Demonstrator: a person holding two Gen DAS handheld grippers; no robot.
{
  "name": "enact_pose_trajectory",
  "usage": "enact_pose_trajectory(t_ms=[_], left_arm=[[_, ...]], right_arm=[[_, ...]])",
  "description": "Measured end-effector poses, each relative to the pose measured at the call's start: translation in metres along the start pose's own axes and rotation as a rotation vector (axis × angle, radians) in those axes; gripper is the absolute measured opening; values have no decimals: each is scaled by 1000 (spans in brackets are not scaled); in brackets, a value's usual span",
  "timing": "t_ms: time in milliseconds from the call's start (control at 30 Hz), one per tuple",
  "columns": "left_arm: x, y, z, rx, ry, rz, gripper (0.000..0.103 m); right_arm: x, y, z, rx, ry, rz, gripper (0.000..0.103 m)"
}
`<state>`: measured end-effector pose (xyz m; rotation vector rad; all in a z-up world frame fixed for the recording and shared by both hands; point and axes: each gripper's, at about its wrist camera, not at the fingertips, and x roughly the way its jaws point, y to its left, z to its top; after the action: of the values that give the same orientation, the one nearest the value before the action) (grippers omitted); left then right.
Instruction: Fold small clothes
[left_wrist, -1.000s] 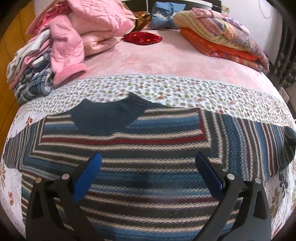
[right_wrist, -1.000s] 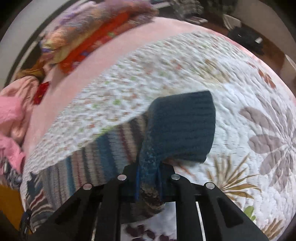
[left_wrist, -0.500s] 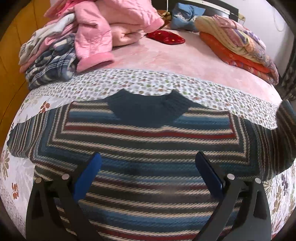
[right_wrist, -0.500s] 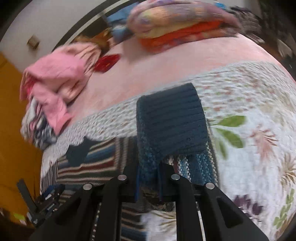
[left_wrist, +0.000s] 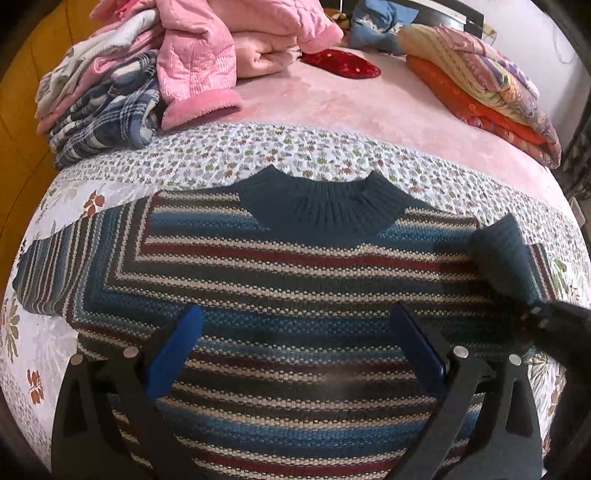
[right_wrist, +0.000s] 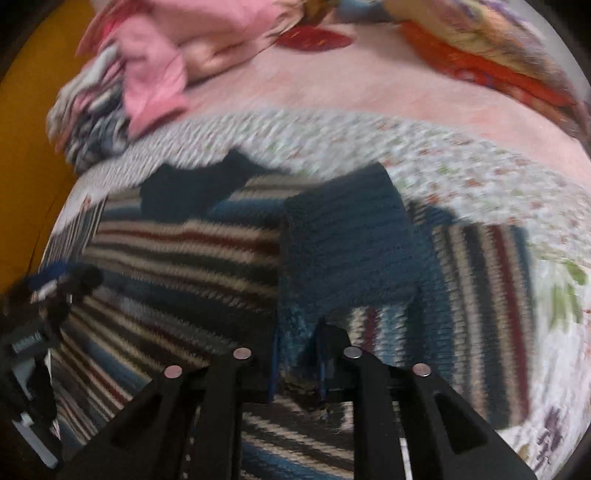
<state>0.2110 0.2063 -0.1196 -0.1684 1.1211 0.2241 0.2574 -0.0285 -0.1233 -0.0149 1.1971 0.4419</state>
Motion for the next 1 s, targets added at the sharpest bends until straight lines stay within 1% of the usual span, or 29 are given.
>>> enact_pose_trajectory(t_ms=[33,100,133,167,200,267,400,567,700,733,767,800,833,867,900,933,967,1000], left_arm=[[2,0,0,0,7,-3,100],[5,-1,-2,0,19,-11,100],[6,-3,-3,1,23,-15,100],[7,-4,-3,2,28,-22,100],[8,-6,-4,3,32,-26,100],[10,-10,-5,8,42,-37,100],[19,-21,-10,10,86,-49,100],[38,-35,-16,21,159,-65,100],[56,-56,-20,20,224,-127,99],[58,-60,-21,18,230,-142,97],[60,-64,-22,17,231,-156,87],[59,-69,-22,23,225,-154,80],[58,-74,-22,34,216,-152,71],[56,-77,-22,45,208,-161,53],[53,-81,-21,55,197,-158,46],[51,-82,-21,59,187,-132,36],[49,-82,-20,55,176,-111,23],[46,-79,-20,43,162,-93,17]], right_arm=[[6,5,-4,-25,22,39,25],[7,8,-11,-51,59,133,40],[6,9,-12,-53,71,174,44],[2,8,-14,-57,91,263,45],[-5,6,-15,-51,82,307,44],[-18,0,-13,-36,53,346,44],[-45,-31,-6,20,-27,261,45],[-58,-80,-7,130,-70,168,46],[-50,-105,-3,182,-77,124,46],[-50,-113,-5,190,-78,107,46],[-50,-118,-5,196,-79,98,46],[-50,-122,-5,202,-81,92,46],[-51,-126,-6,211,-86,84,46],[-51,-130,-6,220,-90,81,46],[-51,-133,-6,230,-93,78,46],[-51,-139,-6,244,-97,70,46],[-51,-141,-6,251,-98,63,46],[-51,-145,-6,257,-99,55,46]])
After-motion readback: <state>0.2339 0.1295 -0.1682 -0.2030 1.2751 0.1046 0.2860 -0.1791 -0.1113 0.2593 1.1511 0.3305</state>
